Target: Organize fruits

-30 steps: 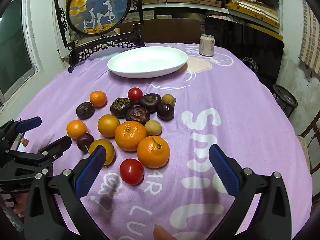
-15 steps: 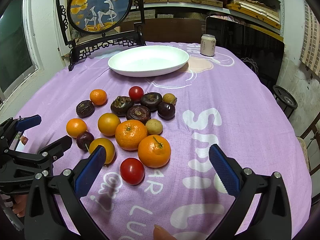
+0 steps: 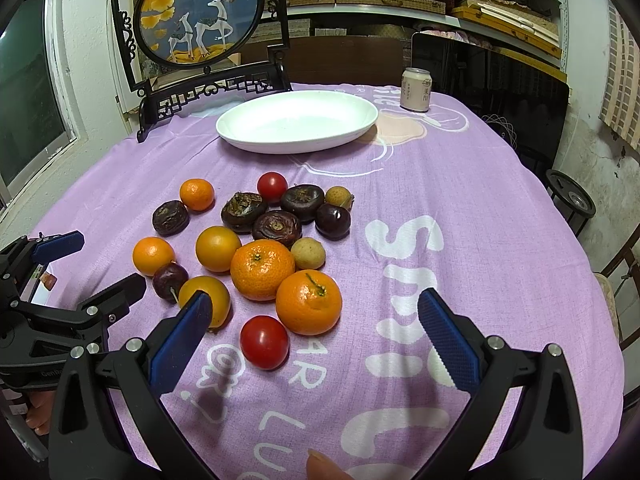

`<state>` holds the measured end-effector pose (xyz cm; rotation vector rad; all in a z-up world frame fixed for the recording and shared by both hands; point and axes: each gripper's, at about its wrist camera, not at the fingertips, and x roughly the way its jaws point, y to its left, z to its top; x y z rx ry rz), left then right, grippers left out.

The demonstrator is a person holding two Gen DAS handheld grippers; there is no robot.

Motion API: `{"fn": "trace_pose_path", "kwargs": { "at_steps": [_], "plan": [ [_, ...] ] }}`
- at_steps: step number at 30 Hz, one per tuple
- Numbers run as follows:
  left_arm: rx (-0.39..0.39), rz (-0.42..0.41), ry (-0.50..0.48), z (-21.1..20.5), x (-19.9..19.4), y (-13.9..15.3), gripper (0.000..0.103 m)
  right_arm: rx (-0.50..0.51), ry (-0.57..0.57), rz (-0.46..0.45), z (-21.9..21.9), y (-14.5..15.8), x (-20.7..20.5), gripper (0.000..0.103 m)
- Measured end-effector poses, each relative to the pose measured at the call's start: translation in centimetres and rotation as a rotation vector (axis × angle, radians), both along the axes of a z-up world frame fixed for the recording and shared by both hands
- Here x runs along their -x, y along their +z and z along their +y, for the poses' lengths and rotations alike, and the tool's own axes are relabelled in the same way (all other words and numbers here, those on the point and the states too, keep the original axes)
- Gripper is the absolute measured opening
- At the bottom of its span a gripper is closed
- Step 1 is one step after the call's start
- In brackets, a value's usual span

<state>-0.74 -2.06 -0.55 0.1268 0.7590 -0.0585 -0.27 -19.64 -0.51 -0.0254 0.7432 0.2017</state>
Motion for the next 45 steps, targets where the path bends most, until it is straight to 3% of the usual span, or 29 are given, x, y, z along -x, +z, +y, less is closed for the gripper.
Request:
{"fn": "trace_pose_path", "kwargs": {
  "at_steps": [45],
  "plan": [
    [-0.008,0.012,-0.005,-0.04,0.14,-0.82,0.101,0.004,0.002,0.003,0.11,-0.13,-0.08,0.102]
  ]
}}
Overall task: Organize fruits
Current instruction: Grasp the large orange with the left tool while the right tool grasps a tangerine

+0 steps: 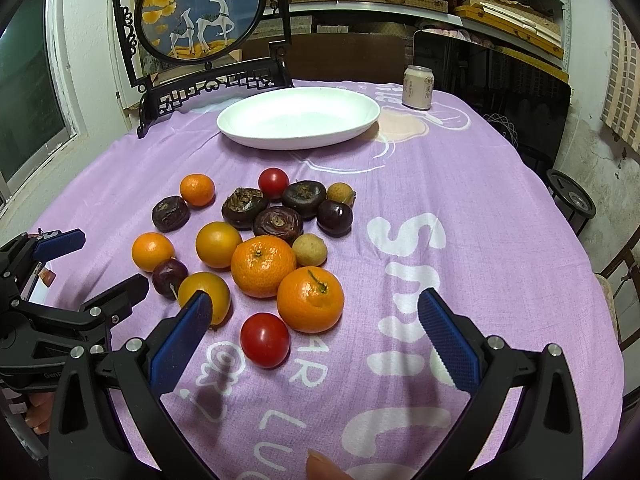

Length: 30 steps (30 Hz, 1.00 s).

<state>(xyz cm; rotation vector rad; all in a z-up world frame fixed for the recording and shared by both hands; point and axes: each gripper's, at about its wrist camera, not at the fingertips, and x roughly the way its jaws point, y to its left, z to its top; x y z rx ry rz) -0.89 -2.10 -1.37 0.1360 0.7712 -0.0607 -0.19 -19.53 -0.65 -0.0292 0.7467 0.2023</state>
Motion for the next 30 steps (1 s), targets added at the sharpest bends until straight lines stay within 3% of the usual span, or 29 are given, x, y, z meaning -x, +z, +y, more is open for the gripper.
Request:
{"fn": "trace_pose_path", "kwargs": {
  "at_steps": [8,16,24,30],
  "plan": [
    [-0.007,0.037,-0.005,0.2,-0.4,-0.2,0.101,0.007,0.013,0.023,0.2,-0.8,0.0,0.102],
    [0.015,0.207,-0.035,1.5,-1.6,-2.6,0.101,0.071,0.099,0.176,0.3,-3.1,-0.1,0.102],
    [0.051,0.215,-0.088,2.3,-1.3,-2.9,0.101,0.107,0.2,0.198,-0.4,-4.0,0.6,0.102],
    [0.014,0.208,-0.119,2.6,-2.3,-2.5,0.101,0.078,0.229,0.198,-0.9,-3.6,0.3,0.102]
  ]
}}
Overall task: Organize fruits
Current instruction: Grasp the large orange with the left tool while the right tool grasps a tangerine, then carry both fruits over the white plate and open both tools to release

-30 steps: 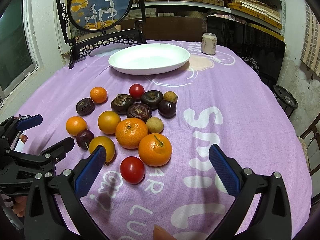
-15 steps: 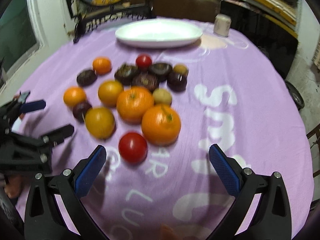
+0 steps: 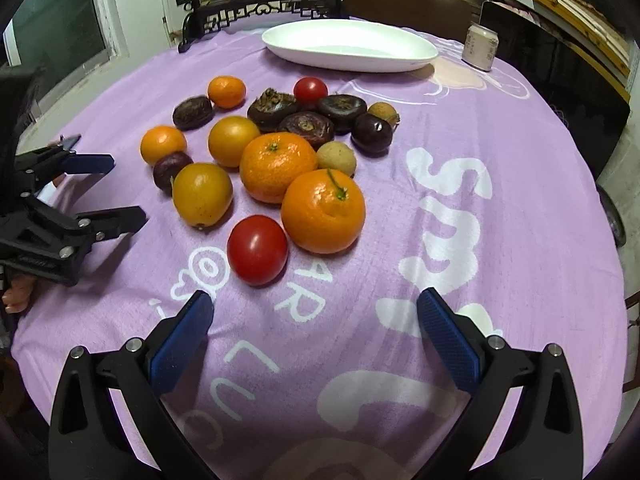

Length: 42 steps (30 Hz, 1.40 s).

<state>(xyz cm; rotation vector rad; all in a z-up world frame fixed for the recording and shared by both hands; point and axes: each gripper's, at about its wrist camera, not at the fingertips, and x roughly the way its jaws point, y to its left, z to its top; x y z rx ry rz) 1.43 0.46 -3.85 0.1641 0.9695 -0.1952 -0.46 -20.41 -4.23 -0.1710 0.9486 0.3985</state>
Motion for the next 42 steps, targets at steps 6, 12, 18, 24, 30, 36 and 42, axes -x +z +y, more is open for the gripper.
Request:
{"fn": "trace_pose_path", "kwargs": {
  "at_steps": [6,12,18,24,30,36,42],
  "plan": [
    [0.022,-0.04,-0.029,0.5,-1.9,0.7,0.087,-0.201,-0.059,0.017,-2.7,0.9,-1.2,0.095],
    [-0.062,-0.092,-0.167,-2.1,-2.1,0.6,0.056,-0.269,-0.07,0.037,-3.3,1.0,-2.2,0.082],
    [-0.039,-0.099,-0.215,-2.6,-2.5,0.6,0.042,-0.279,-0.064,0.038,-3.0,1.4,-3.4,0.073],
    [0.012,-0.081,-0.211,-2.0,-1.4,0.7,0.037,-0.301,-0.052,0.054,-2.5,1.1,-4.6,0.056],
    [0.089,-0.052,-0.167,-0.7,-1.3,1.0,0.037,-0.34,-0.023,0.082,-2.2,0.7,-5.1,0.041],
    [0.12,-0.065,-0.139,-0.1,-1.5,2.3,0.037,-0.364,-0.058,0.043,-3.4,1.9,-4.5,0.041],
    [0.125,-0.128,-0.056,0.1,-6.5,7.1,0.037,-0.346,-0.095,-0.076,-3.7,7.9,-7.5,0.041]
  ]
}}
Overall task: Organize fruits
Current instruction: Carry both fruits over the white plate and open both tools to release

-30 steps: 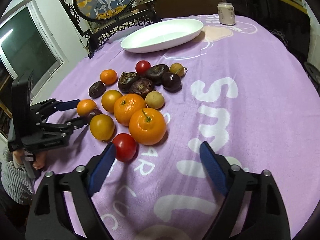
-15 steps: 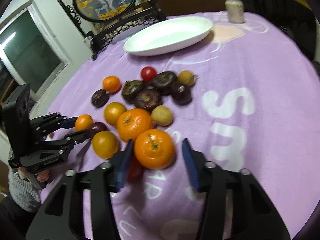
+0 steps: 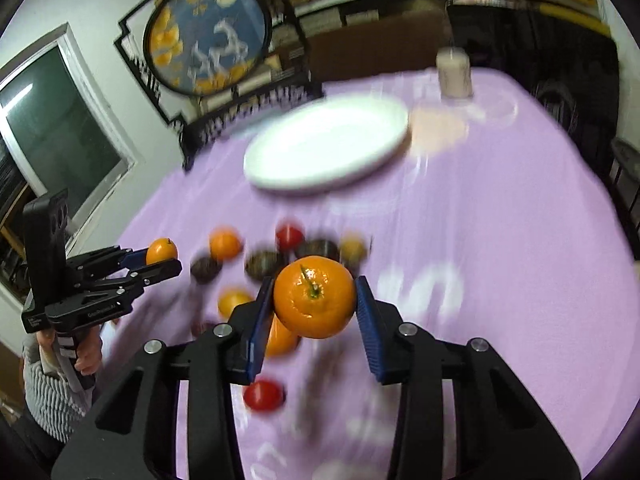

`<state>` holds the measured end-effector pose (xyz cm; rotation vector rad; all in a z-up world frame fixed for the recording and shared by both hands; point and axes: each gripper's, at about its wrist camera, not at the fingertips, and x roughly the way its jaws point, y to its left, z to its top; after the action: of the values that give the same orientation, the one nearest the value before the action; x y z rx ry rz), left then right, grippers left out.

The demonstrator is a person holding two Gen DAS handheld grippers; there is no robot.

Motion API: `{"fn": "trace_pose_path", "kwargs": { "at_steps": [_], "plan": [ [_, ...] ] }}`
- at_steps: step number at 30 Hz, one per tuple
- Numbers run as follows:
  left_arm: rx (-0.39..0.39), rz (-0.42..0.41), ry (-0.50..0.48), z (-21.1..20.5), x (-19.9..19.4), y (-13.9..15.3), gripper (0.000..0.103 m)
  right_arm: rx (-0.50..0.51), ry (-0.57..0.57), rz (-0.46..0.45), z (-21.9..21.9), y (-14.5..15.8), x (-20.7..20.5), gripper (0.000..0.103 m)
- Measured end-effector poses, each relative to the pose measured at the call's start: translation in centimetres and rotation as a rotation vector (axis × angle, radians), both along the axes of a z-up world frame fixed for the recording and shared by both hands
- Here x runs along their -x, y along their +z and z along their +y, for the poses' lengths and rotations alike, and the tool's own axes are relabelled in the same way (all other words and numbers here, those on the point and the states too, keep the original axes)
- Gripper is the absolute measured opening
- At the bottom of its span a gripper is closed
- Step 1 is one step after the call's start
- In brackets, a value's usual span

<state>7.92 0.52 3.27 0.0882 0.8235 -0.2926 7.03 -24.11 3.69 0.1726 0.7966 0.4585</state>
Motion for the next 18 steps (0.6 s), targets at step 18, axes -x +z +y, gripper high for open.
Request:
{"fn": "trace_pose_path", "kwargs": {
  "at_steps": [18],
  "plan": [
    [0.027,0.067,0.104,-2.6,-16.8,-3.2,0.048,0.051,-0.09,0.075,6.1,-3.7,-18.5,0.041]
  ]
}}
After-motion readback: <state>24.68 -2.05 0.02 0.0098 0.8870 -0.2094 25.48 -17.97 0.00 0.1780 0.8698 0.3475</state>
